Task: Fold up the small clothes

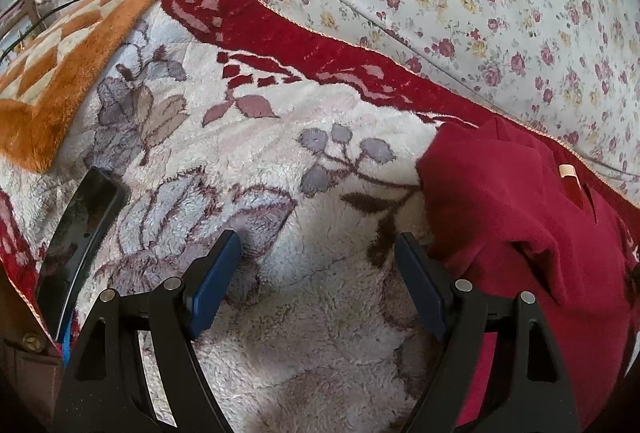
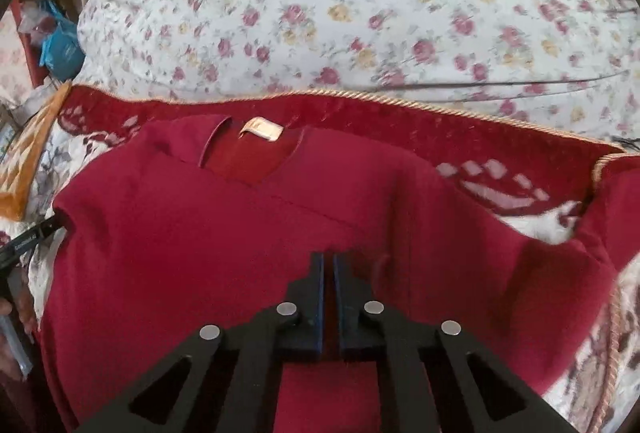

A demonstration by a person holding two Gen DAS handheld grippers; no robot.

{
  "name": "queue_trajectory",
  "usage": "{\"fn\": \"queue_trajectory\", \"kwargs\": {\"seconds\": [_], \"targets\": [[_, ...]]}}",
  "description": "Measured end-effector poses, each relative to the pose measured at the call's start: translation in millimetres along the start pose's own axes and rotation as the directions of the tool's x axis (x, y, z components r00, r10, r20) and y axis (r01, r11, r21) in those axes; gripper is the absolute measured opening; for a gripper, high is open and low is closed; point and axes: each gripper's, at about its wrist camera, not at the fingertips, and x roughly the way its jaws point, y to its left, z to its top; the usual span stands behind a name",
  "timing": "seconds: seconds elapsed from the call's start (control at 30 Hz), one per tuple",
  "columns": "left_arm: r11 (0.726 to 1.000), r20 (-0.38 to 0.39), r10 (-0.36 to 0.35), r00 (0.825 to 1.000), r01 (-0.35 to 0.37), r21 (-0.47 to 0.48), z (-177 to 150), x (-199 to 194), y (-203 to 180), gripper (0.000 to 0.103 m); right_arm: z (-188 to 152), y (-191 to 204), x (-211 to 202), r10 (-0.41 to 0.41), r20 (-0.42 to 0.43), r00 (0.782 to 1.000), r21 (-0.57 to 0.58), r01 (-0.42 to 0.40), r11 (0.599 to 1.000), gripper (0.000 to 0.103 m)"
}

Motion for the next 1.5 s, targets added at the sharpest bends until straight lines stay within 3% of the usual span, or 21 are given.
{"fn": "queue_trajectory", "kwargs": {"seconds": [0.07, 0.1, 0.13, 0.27, 0.37, 0.4, 0.43, 0.53, 0.6, 0.67, 0.77, 0.8, 0.83, 0.9, 0.93, 1.0, 1.07, 1.13, 1.23, 1.33, 1.5], "targets": [[1.0, -0.001, -0.004, 1.0, 0.004, -0.005, 0, 0, 0, 0.08, -2, -5, -8, -0.01, 0.018, 1.0, 0.029, 0.009, 1.0, 0.013], [1.0, -0.001, -0.004, 1.0, 0.004, -0.007, 0, 0, 0, 0.08, -3, -7, -9, 0.011, 0.014, 1.0, 0.047, -0.012, 0.999, 0.036], [1.0, -0.001, -0.004, 1.0, 0.004, -0.008, 0, 0, 0, 0.08, -6, -8, -10, 0.027, 0.002, 1.0, 0.068, -0.027, 0.997, 0.051], [1.0, -0.001, -0.002, 1.0, 0.002, -0.004, 0, 0, 1, 0.08, -17, -4, 0, 0.013, -0.044, 0.999, 0.093, -0.008, 0.996, 0.051], [1.0, -0.001, -0.001, 1.0, 0.001, -0.004, 0, 0, 1, 0.08, -25, 2, 5, -0.002, -0.021, 1.0, 0.083, 0.004, 0.997, 0.034], [1.0, -0.001, -0.001, 1.0, 0.001, -0.004, -1, 0, 1, 0.08, -25, 5, 2, -0.014, -0.007, 1.0, 0.068, 0.015, 0.998, 0.015], [1.0, -0.002, 0.002, 1.0, -0.002, -0.001, -1, 0, 1, 0.08, -22, 8, -2, -0.034, 0.005, 0.999, 0.052, 0.033, 0.998, 0.007], [1.0, -0.004, 0.011, 1.0, -0.011, 0.003, -2, 0, 0, 0.08, -16, 9, -35, -0.028, 0.079, 0.996, 0.013, 0.027, 1.0, 0.007], [1.0, -0.008, 0.02, 1.0, -0.02, 0.011, -3, 0, -2, 0.08, -16, 1, -53, -0.081, 0.104, 0.991, 0.006, 0.081, 0.997, 0.007], [0.999, -0.012, 0.023, 1.0, -0.023, 0.028, -4, 1, -5, 0.08, -19, -19, -51, -0.144, 0.053, 0.988, 0.048, 0.142, 0.989, 0.007], [0.999, -0.017, 0.01, 1.0, -0.01, 0.037, -6, 1, -6, 0.08, -24, -26, -31, -0.192, -0.055, 0.98, 0.01, 0.193, 0.981, 0.008], [0.999, -0.019, 0.005, 1.0, -0.004, 0.034, -6, 1, -5, 0.08, -21, -23, -33, -0.18, -0.05, 0.982, 0.003, 0.181, 0.984, 0.019], [1.0, -0.02, -0.001, 1.0, 0.002, 0.026, -5, 0, -4, 0.08, -17, -17, -40, -0.172, -0.013, 0.985, 0.001, 0.172, 0.985, 0.04], [1.0, -0.01, -0.027, 1.0, 0.027, -0.004, -3, -4, 1, 0.08, -2, -1, -62, -0.175, 0.099, 0.98, 0.009, 0.175, 0.985, 0.05], [0.999, 0.001, -0.047, 0.999, 0.047, -0.021, -2, -8, 3, 0.08, 7, 9, -68, -0.15, 0.141, 0.979, 0.004, 0.151, 0.989, 0.05], [0.994, 0.033, -0.094, 0.995, 0.095, -0.046, 0, -16, 8, 0.08, 28, 37, -68, -0.011, 0.17, 0.985, -0.028, 0.016, 0.999, 0.05], [0.991, 0.053, -0.118, 0.992, 0.121, -0.05, 1, -21, 8, 0.08, 45, 74, -48, 0.163, 0.126, 0.979, -0.059, -0.157, 0.986, 0.05], [0.992, 0.045, -0.123, 0.991, 0.125, -0.034, 1, -20, 4, 0.08, 53, 112, -24, 0.238, 0.08, 0.968, -0.111, -0.229, 0.967, 0.047], [0.995, 0.018, -0.102, 0.995, 0.102, -0.012, 0, -12, -1, 0.08, 63, 170, 20, 0.26, 0.022, 0.965, -0.202, -0.251, 0.947, 0.036], [0.996, 0.005, -0.093, 0.996, 0.093, -0.008, 1, -6, -3, 0.08, 66, 203, 62, 0.299, -0.057, 0.953, -0.194, -0.304, 0.933, 0.031], [0.997, 0.004, -0.078, 0.997, 0.078, 0.013, 3, -1, -10, 0.08, 69, 221, 101, 0.198, -0.014, 0.98, -0.215, -0.197, 0.957, 0.031]]}}
